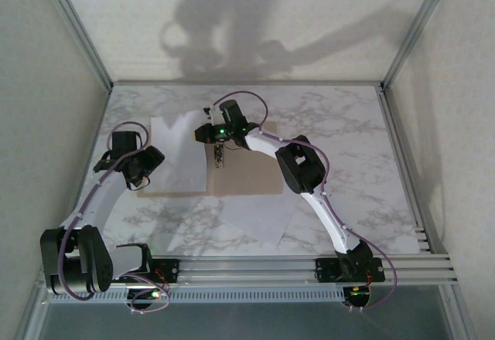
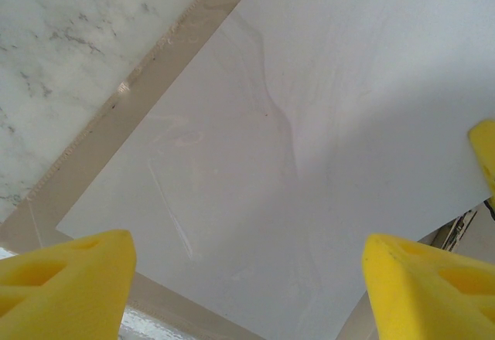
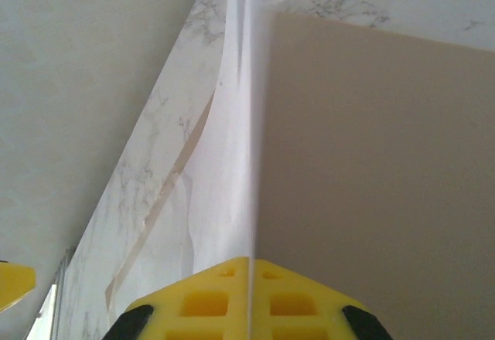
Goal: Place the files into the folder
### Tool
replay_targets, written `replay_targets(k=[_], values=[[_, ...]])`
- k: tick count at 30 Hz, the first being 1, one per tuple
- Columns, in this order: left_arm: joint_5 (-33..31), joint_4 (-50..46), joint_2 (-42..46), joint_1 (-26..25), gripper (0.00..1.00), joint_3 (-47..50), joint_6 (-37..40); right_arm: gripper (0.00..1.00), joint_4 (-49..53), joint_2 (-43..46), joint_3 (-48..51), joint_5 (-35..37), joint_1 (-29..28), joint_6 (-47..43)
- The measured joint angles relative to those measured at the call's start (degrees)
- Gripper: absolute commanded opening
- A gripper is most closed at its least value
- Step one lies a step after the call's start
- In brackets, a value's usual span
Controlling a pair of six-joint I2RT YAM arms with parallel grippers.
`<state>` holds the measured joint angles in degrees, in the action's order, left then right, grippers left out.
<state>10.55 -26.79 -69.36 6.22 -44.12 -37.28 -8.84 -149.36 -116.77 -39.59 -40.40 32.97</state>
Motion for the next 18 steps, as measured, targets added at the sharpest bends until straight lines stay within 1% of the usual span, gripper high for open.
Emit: replay_targets(k=[18], values=[[0.02,0.02,0.0,0.0,0.77,0.0,0.0,0.0,-1.92,0.0,0.0,0.46,-1.42,3.19]])
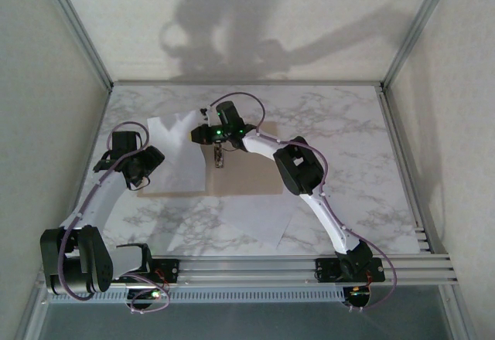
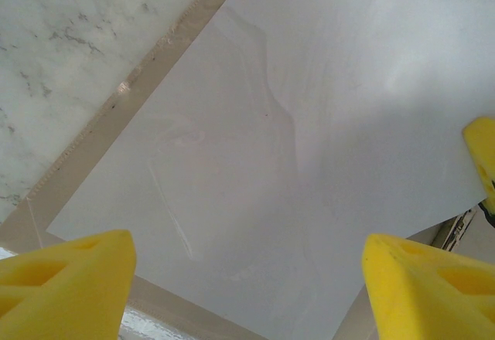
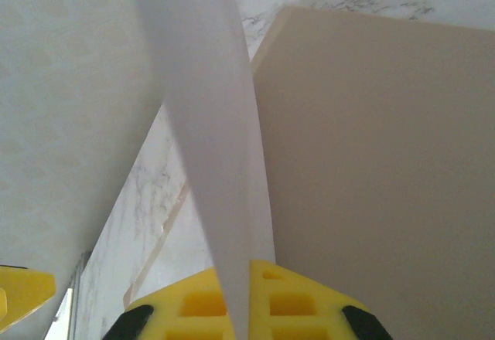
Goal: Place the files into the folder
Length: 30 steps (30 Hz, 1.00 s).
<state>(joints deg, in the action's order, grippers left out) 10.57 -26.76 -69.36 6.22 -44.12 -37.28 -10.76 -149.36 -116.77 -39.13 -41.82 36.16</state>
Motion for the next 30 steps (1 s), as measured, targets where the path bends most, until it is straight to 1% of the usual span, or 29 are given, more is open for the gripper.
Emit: replay_targets(k=[11,21,30], values=[[0.13,0.0,0.0,0.0,0.78,0.11,0.0,0.0,0.42,0.0,-0.04,0.55,0.0,0.15],[0.15,0.02,0.0,0.0,0.77,0.44,0.0,0.0,2.71,0.02,-0.55,0.5,1.86,-2.27],[0.17,0.13,0.0,0.0,0.78,0.92,0.0,0.0,1.88,0.02,0.0,0.11,1.7,-2.29]])
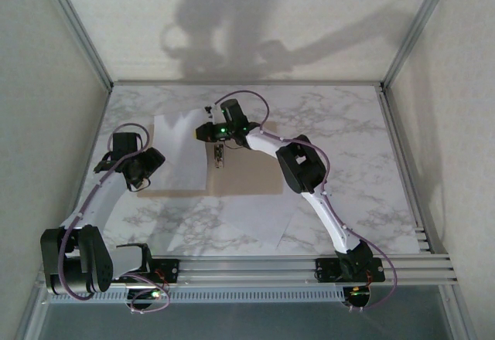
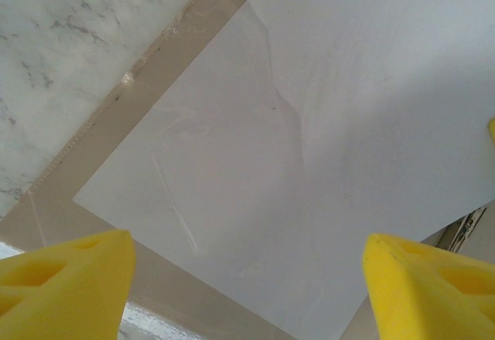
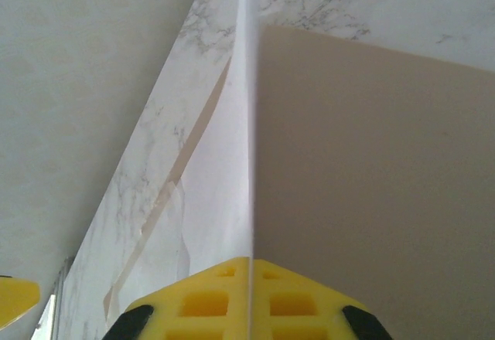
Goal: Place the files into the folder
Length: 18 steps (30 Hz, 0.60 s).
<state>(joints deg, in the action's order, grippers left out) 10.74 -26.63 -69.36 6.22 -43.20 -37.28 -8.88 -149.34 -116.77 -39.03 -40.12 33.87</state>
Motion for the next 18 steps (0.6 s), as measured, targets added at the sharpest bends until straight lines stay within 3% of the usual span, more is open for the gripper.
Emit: replay_targets(k=[18], values=[[0.0,0.04,0.0,0.0,0.77,0.2,-0.02,0.0,-3.02,0.0,0.02,-3.34,-1.81,0.0]])
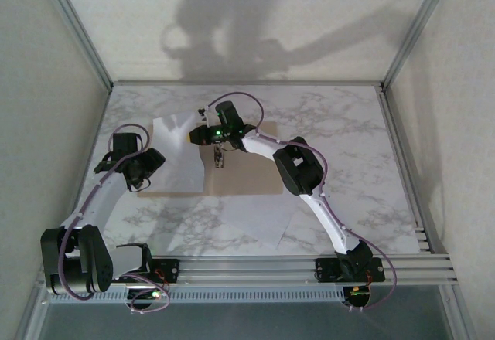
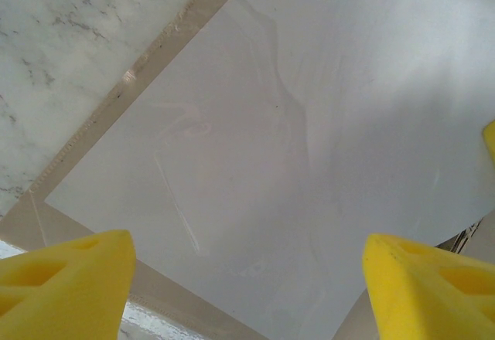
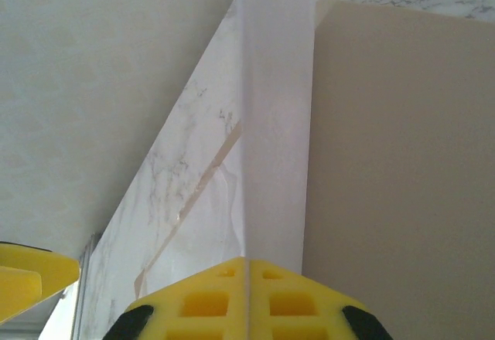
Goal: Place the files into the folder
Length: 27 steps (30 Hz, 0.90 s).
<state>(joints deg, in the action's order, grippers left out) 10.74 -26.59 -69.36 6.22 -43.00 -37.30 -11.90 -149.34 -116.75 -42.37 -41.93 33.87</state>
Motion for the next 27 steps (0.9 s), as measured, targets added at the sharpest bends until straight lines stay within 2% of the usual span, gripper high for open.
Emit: replay_targets(k=[16,27], values=[[0.0,0.0,0.0,0.0,0.77,0.02,0.0,0.0,2.75,-0.68,-5.55,0.39,-0.02,-0.61],[0.0,0.0,0.0,0.0,0.77,0.02,0.0,0.01,3.54,-2.08,-5.64,0.85,0.0,-0.57]])
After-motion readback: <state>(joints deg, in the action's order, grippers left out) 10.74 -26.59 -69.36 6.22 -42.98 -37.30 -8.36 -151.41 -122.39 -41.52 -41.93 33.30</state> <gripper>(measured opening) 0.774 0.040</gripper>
